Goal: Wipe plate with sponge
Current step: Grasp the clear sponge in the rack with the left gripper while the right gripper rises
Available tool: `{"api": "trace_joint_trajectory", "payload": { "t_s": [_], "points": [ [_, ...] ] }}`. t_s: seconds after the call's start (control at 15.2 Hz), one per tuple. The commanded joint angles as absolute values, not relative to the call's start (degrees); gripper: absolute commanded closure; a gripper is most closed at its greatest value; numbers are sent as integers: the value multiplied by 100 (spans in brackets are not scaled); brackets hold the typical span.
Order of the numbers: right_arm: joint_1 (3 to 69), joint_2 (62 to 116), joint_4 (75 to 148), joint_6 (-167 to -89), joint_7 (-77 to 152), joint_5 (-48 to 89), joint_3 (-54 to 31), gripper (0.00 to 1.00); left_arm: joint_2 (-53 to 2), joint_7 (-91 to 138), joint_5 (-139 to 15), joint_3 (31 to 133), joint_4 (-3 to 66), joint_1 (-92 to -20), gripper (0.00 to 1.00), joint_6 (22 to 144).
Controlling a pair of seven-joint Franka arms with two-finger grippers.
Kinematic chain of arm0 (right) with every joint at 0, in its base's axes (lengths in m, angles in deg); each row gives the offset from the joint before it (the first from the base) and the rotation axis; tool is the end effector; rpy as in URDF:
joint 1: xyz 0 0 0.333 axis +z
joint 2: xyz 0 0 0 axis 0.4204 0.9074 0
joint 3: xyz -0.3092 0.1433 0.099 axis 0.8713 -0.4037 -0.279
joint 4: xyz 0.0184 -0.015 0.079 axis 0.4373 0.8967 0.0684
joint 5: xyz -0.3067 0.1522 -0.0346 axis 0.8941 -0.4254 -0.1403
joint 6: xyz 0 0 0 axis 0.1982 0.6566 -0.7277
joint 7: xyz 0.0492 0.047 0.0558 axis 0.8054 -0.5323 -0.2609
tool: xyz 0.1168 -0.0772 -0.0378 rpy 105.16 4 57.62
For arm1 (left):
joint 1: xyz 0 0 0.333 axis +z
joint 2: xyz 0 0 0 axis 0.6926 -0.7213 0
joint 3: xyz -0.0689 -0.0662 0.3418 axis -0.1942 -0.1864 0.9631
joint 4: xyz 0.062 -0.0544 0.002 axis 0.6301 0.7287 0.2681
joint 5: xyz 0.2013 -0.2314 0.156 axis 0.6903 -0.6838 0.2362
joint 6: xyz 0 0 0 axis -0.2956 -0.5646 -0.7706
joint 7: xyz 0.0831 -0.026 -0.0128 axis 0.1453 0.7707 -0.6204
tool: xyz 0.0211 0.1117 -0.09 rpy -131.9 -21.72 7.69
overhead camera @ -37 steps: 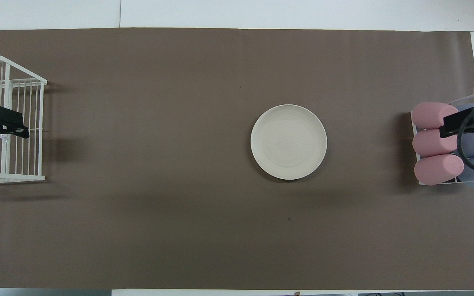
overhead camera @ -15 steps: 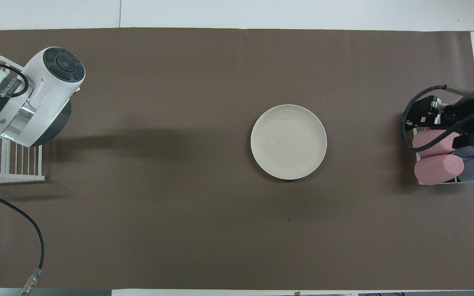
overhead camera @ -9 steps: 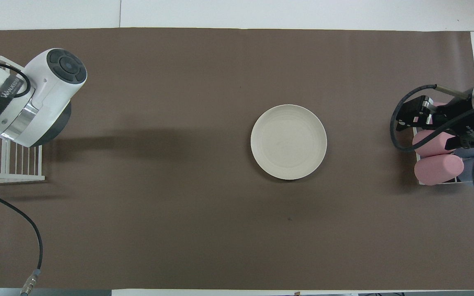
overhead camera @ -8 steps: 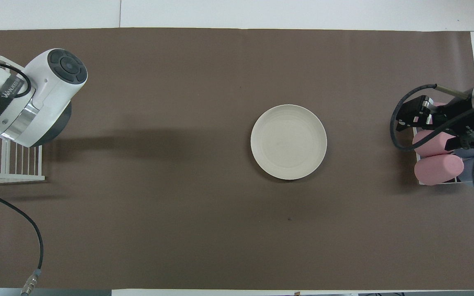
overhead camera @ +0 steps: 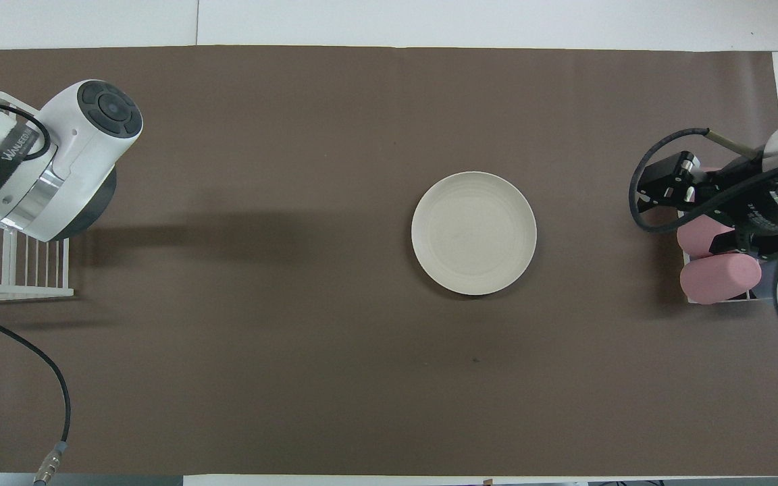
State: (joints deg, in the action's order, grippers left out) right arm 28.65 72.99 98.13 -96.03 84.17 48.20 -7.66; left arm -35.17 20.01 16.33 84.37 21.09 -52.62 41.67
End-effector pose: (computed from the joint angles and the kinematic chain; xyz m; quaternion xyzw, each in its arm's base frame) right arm 0.4837 0.0710 0.6261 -0.9618 0.2707 0.0400 0.0115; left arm 0.5943 0.0112 0.4359 -0.8891 0.0582 0.0568 0.4504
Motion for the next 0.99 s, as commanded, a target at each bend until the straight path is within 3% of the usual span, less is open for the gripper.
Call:
{"api": "trace_joint_trajectory", "payload": {
  "t_s": [0.0,0.33,0.73,0.92],
  "points": [
    [2899,7213,9895,-9651,8548,4749,-778,0,-3407,1892,1725,8479,2243,-5324,100,4131],
    [2908,7178,9948,-9651,8539,4749,-787,0,-3364,1953,1454,8479,1946,-5307,100,4052],
    [2969,7178,9930,-9616,9003,4433,-778,0,-3311,1953,-1645,8497,216,-5289,100,2578],
    [3030,7178,9921,-9616,9241,4406,-778,0,-3031,1857,-3270,8576,81,-5272,100,2417]
  ]
}}
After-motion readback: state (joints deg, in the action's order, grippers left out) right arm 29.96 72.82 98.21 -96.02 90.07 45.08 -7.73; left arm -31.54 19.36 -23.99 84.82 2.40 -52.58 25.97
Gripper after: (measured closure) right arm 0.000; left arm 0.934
